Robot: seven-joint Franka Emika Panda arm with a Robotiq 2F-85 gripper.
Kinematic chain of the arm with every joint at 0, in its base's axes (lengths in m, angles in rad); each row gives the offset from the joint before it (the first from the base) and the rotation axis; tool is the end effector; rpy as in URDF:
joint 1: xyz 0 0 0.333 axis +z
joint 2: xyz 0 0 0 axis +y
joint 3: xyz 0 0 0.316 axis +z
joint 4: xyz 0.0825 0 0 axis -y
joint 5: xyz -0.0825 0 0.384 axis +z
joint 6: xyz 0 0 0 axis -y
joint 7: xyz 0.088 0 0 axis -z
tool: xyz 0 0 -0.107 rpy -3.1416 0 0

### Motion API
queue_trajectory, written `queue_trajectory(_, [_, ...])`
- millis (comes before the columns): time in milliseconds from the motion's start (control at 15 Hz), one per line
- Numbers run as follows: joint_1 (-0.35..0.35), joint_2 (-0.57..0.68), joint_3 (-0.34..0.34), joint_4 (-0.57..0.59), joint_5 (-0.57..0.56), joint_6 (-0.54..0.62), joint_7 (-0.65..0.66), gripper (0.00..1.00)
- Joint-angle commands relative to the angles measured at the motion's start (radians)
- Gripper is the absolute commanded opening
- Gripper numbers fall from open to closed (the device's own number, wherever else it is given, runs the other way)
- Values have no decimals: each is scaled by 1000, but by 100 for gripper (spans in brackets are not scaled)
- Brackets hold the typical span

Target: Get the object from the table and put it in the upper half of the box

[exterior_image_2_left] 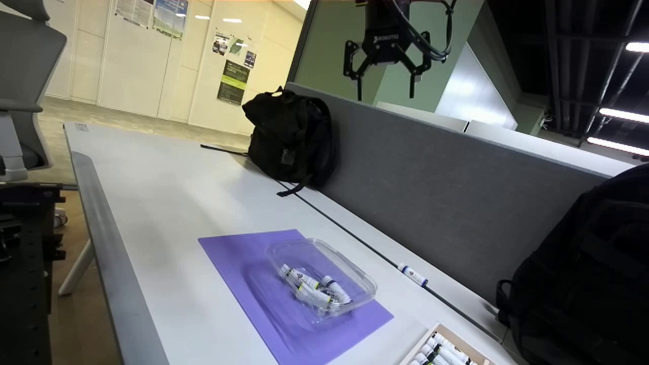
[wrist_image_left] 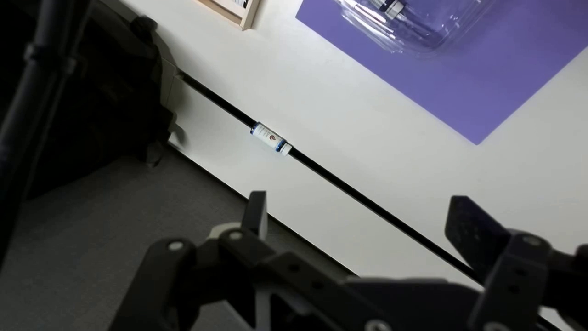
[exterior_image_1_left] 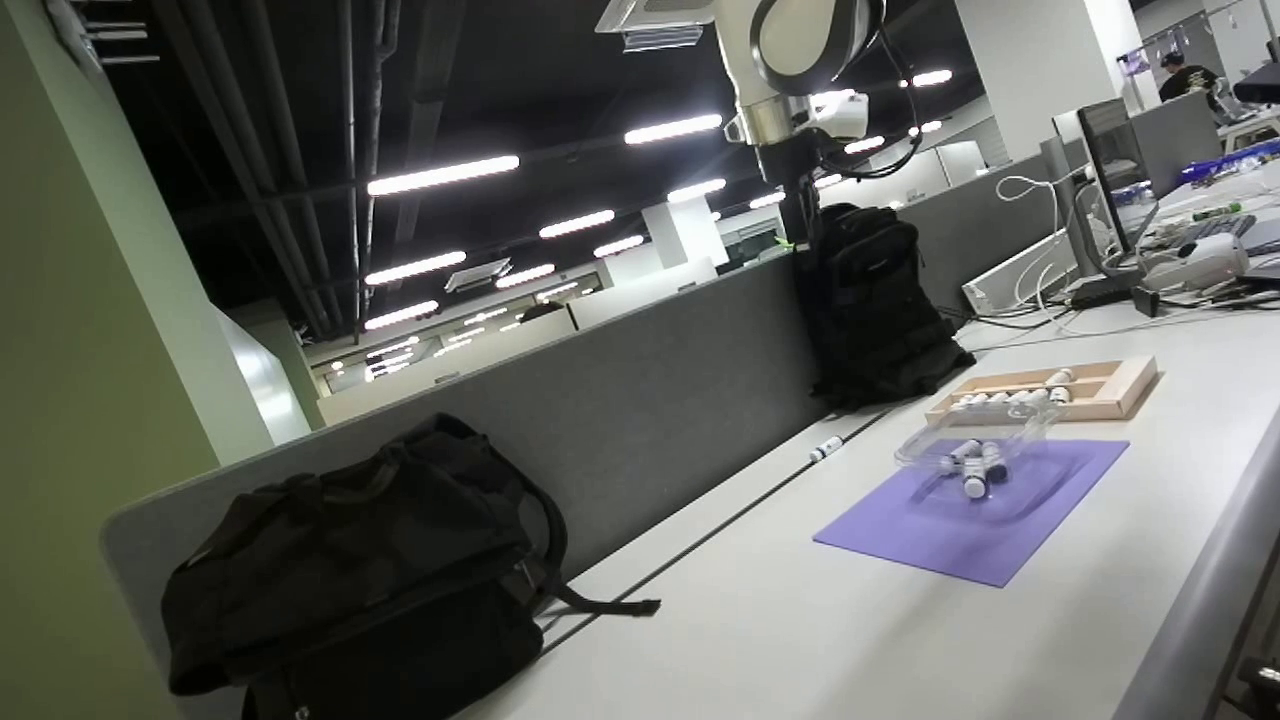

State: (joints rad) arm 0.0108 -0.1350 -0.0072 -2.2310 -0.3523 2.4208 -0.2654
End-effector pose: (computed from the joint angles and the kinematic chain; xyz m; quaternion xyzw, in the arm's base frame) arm 0.5305 0.0003 0.4630 0.9479 0.2405 0.1403 0.1546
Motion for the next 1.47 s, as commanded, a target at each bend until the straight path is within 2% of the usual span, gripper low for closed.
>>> queue_trajectory(0, [-9,25,0,25,-9,6,-6,100])
queue_trajectory(200, [-27,136,-23,131,-20,34,-92,100])
queue_trajectory(400, [-60,248,-45,250,-138,99,-119,100])
queue_trajectory(600, [-76,371,-71,406,-197,87,-152,100])
queue_trajectory(800, [-95,486,-61,569,-138,-16,-306,100])
queue_trajectory(867, [-111,522,-39,626,-83,-93,-419,100])
queue_trajectory(1000, [-113,580,-37,735,-50,-244,-526,100])
queue_trajectory(1067, [-102,506,-52,594,-74,-122,-442,100])
queue_trajectory(1200, [-103,551,-50,671,-58,-200,-497,100])
queue_trajectory(1400, [-103,569,-48,700,-57,-217,-508,100])
